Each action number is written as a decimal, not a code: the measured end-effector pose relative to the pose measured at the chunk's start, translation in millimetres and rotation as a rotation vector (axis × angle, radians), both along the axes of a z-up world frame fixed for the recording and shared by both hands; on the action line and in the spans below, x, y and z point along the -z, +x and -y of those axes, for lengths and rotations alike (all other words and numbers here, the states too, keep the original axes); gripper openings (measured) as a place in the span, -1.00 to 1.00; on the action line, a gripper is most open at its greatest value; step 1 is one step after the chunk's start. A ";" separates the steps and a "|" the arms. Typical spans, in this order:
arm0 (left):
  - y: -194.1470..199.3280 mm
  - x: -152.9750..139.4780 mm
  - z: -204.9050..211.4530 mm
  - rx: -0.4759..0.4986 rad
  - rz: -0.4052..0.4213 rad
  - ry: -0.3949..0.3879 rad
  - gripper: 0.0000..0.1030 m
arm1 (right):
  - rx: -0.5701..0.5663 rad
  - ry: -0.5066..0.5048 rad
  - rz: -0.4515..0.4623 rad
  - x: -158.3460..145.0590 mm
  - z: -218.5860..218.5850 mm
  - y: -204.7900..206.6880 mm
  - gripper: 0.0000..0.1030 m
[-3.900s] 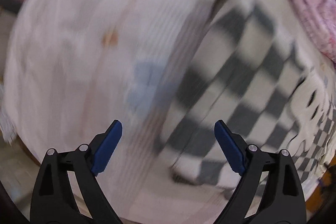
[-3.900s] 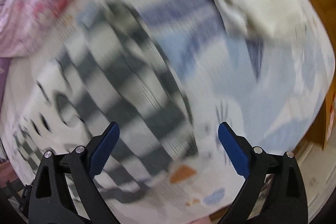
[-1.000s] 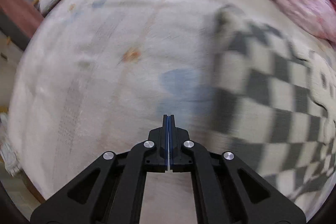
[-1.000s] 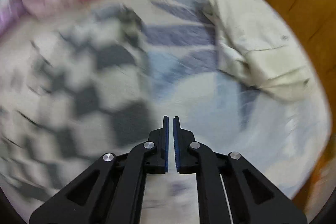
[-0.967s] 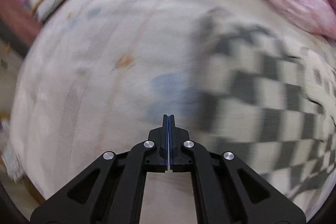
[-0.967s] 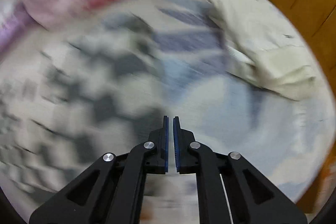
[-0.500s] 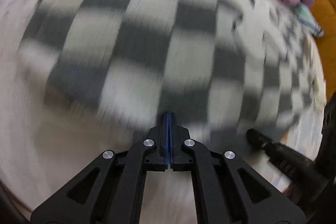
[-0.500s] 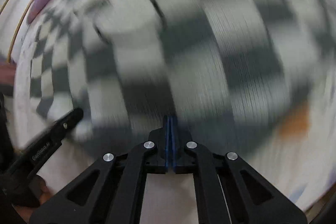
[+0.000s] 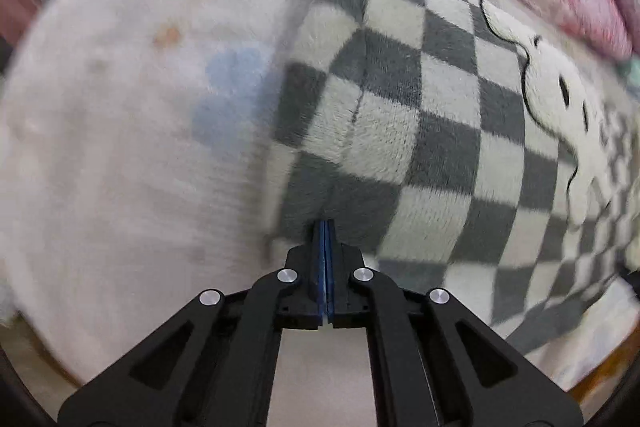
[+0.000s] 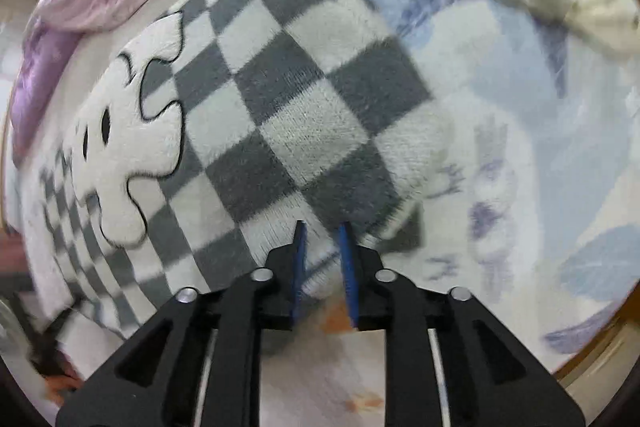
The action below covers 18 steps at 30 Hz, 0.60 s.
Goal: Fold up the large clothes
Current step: 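Grasp the folded cardigan bundle with both tools and lift it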
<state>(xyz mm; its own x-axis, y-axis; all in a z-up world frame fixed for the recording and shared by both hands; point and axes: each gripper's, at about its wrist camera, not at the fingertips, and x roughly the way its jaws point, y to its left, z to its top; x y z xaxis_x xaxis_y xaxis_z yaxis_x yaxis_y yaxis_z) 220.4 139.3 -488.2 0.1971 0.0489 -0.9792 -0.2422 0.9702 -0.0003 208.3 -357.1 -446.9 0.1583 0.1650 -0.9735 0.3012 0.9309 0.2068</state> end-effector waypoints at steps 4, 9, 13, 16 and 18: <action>-15.0 -7.7 14.1 -0.074 -0.091 -0.208 -0.38 | 0.007 0.108 -0.085 -4.4 -28.1 -21.3 0.20; -34.8 23.3 58.5 -0.229 -0.231 -0.469 -0.34 | 0.134 0.332 -0.226 33.4 -53.7 -37.2 0.11; -40.4 34.4 66.0 -0.424 -0.227 -0.589 -0.16 | 0.285 0.409 -0.246 39.8 -62.0 -40.0 0.09; -29.4 42.3 74.0 -0.462 -0.261 -0.473 0.05 | 0.350 0.378 -0.280 48.5 -65.9 -23.8 0.09; -24.0 49.9 73.9 -0.510 -0.299 -0.424 0.06 | 0.399 0.370 -0.305 53.8 -68.0 -18.3 0.09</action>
